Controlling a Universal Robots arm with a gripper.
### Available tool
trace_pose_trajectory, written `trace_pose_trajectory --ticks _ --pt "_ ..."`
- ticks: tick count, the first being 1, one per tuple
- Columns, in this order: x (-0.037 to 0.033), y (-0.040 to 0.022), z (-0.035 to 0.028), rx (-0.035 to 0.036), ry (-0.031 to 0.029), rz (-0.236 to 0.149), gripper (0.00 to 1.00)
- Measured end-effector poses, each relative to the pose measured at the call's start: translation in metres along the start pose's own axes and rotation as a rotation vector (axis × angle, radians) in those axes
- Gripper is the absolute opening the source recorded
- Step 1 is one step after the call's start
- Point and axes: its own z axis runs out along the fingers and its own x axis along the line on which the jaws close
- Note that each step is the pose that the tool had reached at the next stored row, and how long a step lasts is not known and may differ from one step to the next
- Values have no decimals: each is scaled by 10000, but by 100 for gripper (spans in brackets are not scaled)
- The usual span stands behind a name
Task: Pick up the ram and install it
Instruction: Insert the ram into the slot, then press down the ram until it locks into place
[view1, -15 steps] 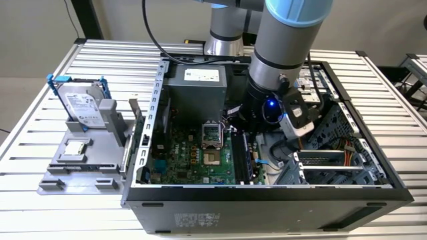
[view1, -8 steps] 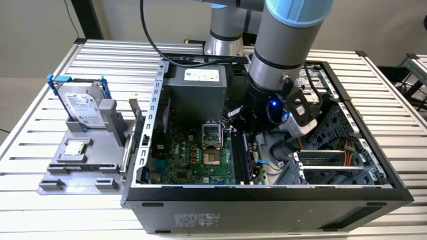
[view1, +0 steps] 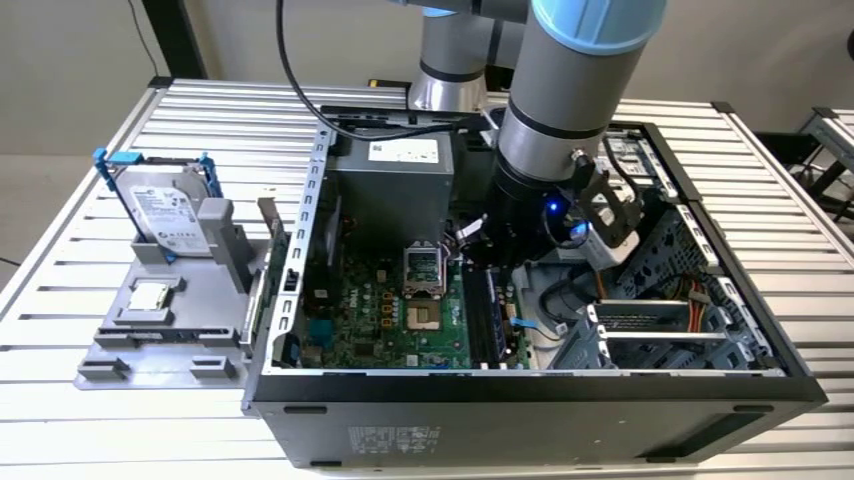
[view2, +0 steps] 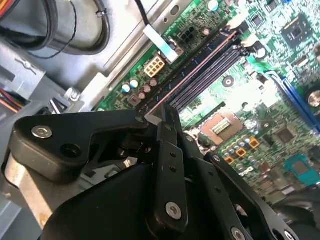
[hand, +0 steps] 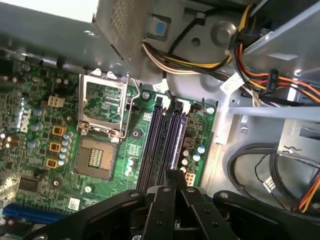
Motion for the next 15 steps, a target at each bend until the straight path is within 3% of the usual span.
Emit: trace_pose_trajectory --ticks 15 --pt "0 0 0 -11 17 -937 0"
